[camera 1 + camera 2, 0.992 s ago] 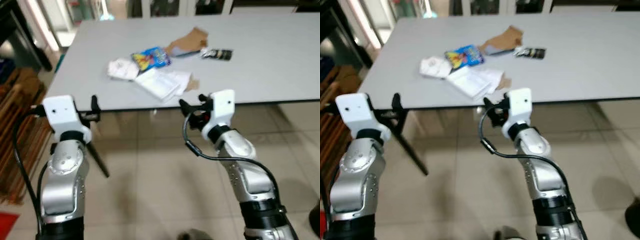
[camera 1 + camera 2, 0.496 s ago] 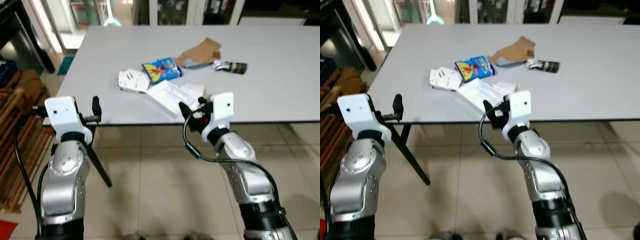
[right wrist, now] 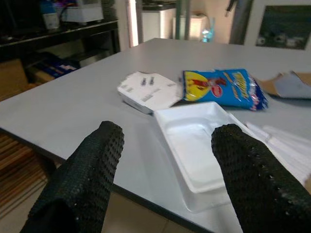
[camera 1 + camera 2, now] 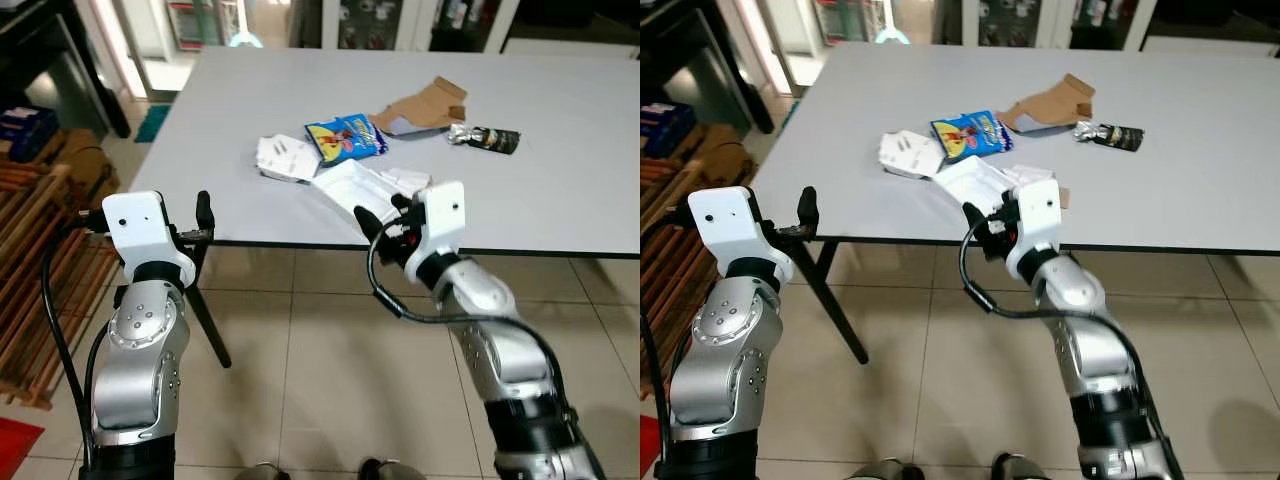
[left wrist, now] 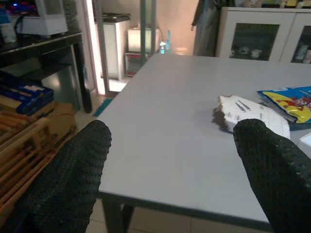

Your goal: Picking trash to rubbish bin

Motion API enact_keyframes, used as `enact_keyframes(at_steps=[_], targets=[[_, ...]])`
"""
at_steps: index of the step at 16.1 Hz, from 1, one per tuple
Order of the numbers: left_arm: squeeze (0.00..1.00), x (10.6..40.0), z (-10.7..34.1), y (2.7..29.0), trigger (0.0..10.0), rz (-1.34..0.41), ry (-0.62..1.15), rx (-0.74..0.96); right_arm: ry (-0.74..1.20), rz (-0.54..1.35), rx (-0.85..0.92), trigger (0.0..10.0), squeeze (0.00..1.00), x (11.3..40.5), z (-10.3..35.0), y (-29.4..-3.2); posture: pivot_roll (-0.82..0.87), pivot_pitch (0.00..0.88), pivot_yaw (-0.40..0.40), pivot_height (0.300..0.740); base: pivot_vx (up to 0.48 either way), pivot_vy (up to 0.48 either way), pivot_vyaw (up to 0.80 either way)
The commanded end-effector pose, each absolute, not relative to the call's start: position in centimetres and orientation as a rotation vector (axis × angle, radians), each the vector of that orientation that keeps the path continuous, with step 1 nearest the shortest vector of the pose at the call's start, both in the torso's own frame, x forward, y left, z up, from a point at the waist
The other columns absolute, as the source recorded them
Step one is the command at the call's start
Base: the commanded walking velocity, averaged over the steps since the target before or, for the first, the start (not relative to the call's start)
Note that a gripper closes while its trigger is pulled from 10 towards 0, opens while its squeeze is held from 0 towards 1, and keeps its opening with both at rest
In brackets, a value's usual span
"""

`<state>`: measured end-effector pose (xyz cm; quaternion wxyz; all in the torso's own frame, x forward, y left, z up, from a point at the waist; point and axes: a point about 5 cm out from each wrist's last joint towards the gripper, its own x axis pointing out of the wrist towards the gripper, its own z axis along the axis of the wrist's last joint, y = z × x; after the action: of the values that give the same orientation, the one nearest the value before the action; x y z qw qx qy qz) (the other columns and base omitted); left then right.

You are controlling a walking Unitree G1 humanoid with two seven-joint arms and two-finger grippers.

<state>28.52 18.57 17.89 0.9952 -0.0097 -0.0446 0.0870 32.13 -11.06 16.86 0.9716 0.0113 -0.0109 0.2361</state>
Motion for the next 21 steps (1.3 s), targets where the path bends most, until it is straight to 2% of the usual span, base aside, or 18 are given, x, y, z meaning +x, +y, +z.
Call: enact_keyframes(at_steps=[1,5,7,12,16,17,21], targets=[[0.00,28.3,18.4,18.7,10.0,0.196,-0.101,-0.020,-0.022,0.483,0.029,10.0,0.00,32.5,16.9,-11.3,-0.06,0.144,0.025,0.740,0.000,0.000,0.00],[0.00,26.8,17.9,20.5,10.0,0.295,-0.065,0.019,0.002,0.532,0.010,10.0,0.00,33.4,16.4,-10.7,0.01,0.186,0.015,0.740,0.000,0.000,0.00],[0.00,25.2,17.8,22.0,10.0,0.344,-0.041,0.051,0.017,0.584,-0.008,10.0,0.00,34.0,15.5,-9.5,0.06,0.228,0.018,0.740,0.000,0.000,0.00],[0.00,24.1,18.3,22.3,10.0,0.340,-0.036,0.082,-0.008,0.567,-0.061,10.0,0.00,35.4,14.9,-9.4,0.12,0.257,0.036,0.740,0.000,0.000,0.00],[0.00,23.9,18.9,22.3,10.0,0.331,-0.038,0.096,-0.096,0.549,-0.091,10.0,0.00,36.7,16.5,-9.2,0.12,0.259,0.044,0.740,0.000,0.000,0.00],[0.00,23.9,18.9,22.3,10.0,0.327,-0.038,0.095,-0.122,0.541,-0.088,10.0,1.00,36.8,17.1,-9.3,0.12,0.252,0.048,0.740,0.000,0.000,0.00],[0.00,24.5,19.3,21.8,10.0,0.297,-0.050,0.097,-0.185,0.518,-0.081,10.0,1.00,37.1,18.3,-10.1,0.11,0.236,0.059,0.740,0.000,0.000,0.00]])
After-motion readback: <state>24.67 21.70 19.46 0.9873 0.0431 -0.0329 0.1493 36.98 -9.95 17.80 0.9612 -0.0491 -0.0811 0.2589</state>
